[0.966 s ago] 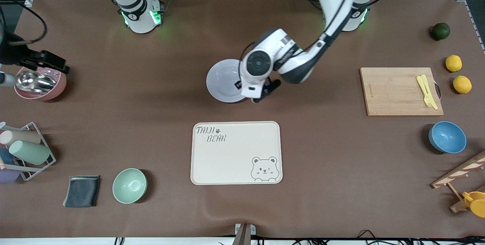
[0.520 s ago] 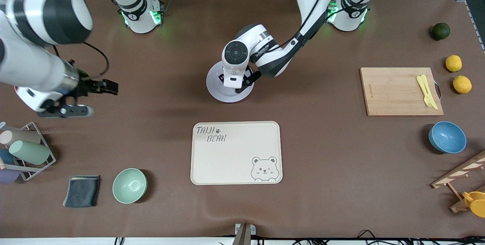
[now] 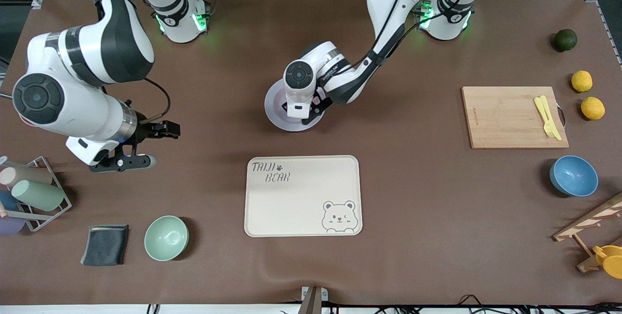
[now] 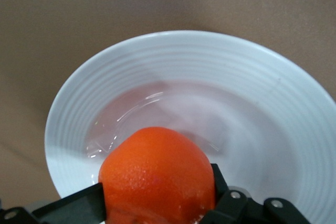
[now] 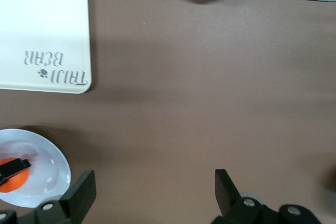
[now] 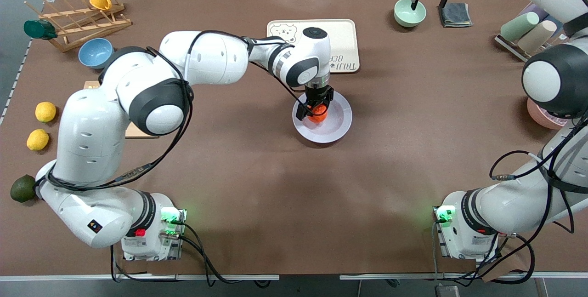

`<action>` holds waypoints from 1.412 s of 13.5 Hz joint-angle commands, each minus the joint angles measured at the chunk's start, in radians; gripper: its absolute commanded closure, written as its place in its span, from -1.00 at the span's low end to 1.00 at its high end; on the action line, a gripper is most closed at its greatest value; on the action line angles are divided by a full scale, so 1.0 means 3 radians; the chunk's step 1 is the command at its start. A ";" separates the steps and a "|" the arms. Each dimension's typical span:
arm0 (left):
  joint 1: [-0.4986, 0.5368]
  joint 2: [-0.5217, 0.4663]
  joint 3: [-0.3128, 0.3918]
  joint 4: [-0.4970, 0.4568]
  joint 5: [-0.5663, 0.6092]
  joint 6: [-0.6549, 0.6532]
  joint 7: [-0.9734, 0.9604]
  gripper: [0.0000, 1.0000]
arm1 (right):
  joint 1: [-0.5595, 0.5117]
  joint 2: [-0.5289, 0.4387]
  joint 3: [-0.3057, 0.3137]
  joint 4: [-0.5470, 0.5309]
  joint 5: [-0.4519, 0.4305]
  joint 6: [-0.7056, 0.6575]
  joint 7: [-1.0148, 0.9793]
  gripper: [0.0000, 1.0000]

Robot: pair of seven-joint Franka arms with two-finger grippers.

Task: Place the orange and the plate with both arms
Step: 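Lower the orange onto the plate while the right gripper reaches the plate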

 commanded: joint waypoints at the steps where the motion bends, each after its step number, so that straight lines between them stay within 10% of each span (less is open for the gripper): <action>1: -0.0140 0.0080 0.0043 0.0091 -0.0009 0.0089 -0.0077 1.00 | -0.0076 0.0066 -0.0008 0.0045 0.0302 -0.0060 0.0000 -1.00; 6: -0.0187 0.0243 0.0048 0.0091 0.0021 0.0329 -0.0067 0.75 | -0.0306 0.0071 -0.0008 -0.0343 0.1080 -0.0219 -0.0041 -1.00; 9: -0.0182 0.0213 0.0048 0.0091 0.0133 0.0330 0.0035 -1.00 | -0.0363 0.0066 -0.0008 -0.0563 0.1229 -0.0198 -0.0158 -1.00; 19: -0.0019 -0.0466 0.0053 0.0229 0.0200 -0.0022 0.0000 -1.00 | -0.0383 -0.0124 -0.0002 -0.2153 0.2123 0.0640 -0.0996 -1.00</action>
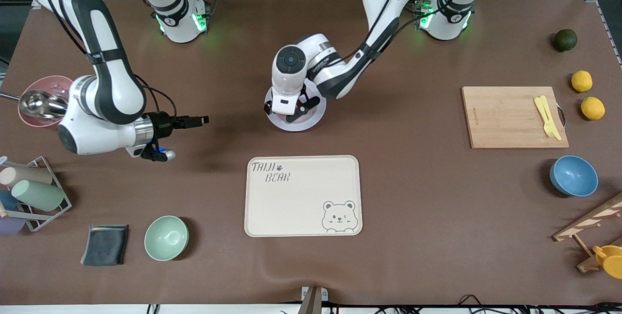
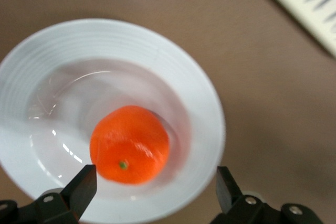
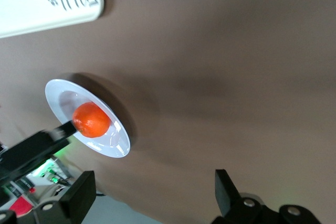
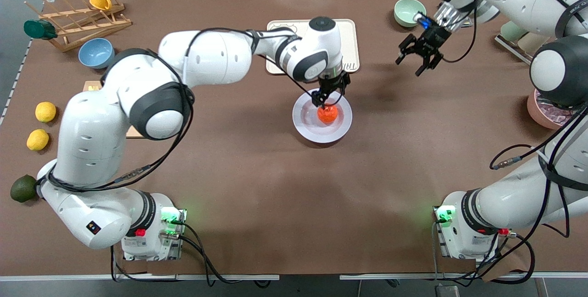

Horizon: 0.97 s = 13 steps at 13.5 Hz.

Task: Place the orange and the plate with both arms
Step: 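Lower the orange onto the plate while the right gripper reaches the plate, then withdraw the left gripper while the right gripper grasps the plate rim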

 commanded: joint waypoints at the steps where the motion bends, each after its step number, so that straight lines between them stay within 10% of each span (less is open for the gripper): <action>1: 0.0194 -0.0432 0.0037 -0.0078 0.0065 -0.0366 0.0011 -1.00 | 0.0099 -0.0201 0.0015 -0.0507 0.0357 0.0312 -0.0261 -1.00; 13: 0.1692 -0.1031 0.0042 -0.0078 0.0807 -0.0480 0.1519 -1.00 | 0.1086 -0.0176 0.0015 -0.0959 0.1405 0.0917 -0.0830 -1.00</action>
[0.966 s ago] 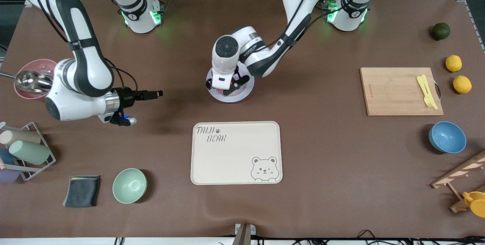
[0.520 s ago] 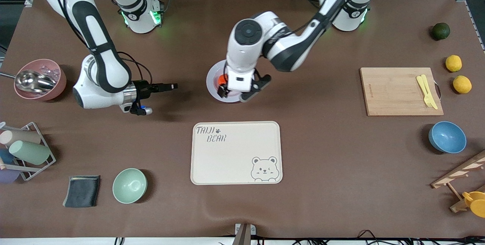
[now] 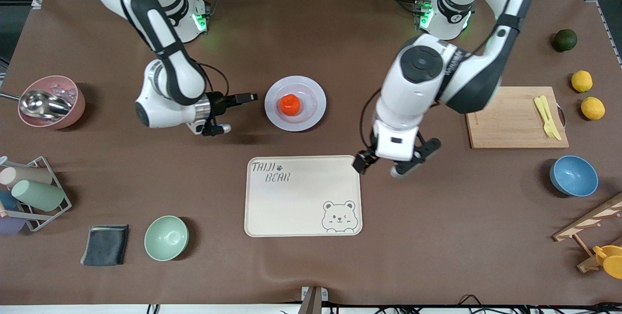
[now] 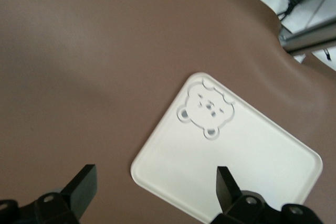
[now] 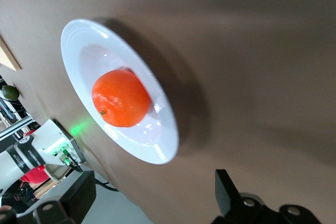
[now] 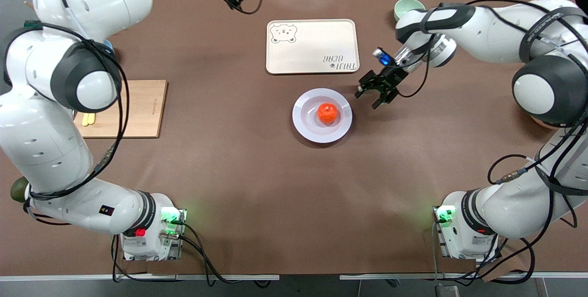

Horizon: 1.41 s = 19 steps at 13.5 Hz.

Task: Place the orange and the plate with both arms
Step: 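Withdraw the left gripper while the right gripper grasps the plate rim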

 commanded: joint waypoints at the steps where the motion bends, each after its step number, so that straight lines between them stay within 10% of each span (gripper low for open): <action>1: 0.0271 -0.0185 -0.0040 -0.0089 0.0091 -0.0045 0.0389 -1.00 | 0.0097 -0.0091 -0.0027 -0.0189 0.0306 0.0107 -0.0229 -1.00; 11: 0.1089 -0.1034 -0.0056 -0.0125 -0.0286 -0.1057 0.1911 -1.00 | 0.0367 0.0292 -0.0027 -0.0322 0.1246 0.0265 -0.1103 -1.00; 19: 0.0912 -0.1510 0.0674 -0.0243 -0.0441 -0.1696 0.3295 -1.00 | 0.0373 0.0430 -0.0022 -0.0322 0.1462 0.0235 -0.1381 -1.00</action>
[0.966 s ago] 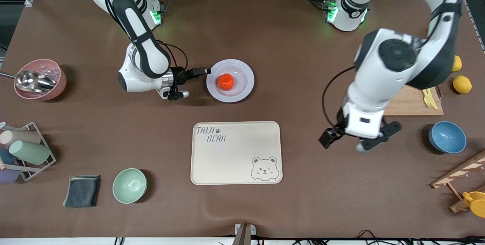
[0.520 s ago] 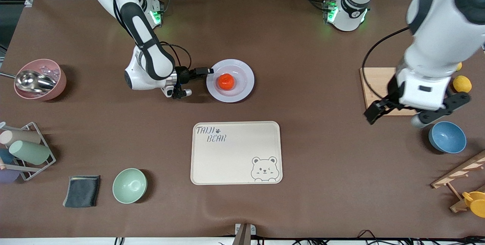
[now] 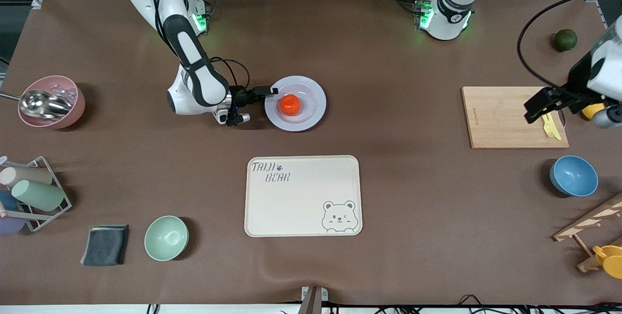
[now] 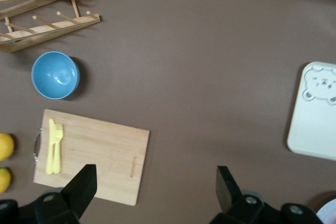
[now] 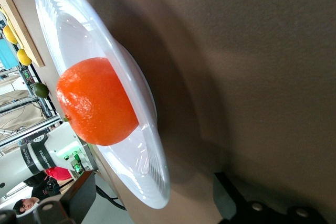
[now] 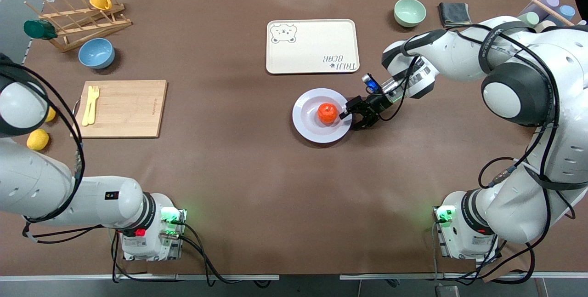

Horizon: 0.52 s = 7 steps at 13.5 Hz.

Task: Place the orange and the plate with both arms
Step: 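Withdraw the left gripper while the right gripper grasps the plate rim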

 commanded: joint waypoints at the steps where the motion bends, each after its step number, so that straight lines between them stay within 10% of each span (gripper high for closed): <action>1: -0.0225 -0.0177 0.0309 -0.0137 -0.0067 -0.0136 0.0201 -1.00 | 0.0040 0.0008 -0.0021 -0.0015 0.0128 0.0009 -0.0100 -1.00; 7: -0.0394 -0.0197 0.0489 -0.0025 -0.0052 -0.0264 0.0564 -1.00 | 0.0075 -0.0022 -0.0016 -0.0004 0.0251 -0.0063 -0.0059 -1.00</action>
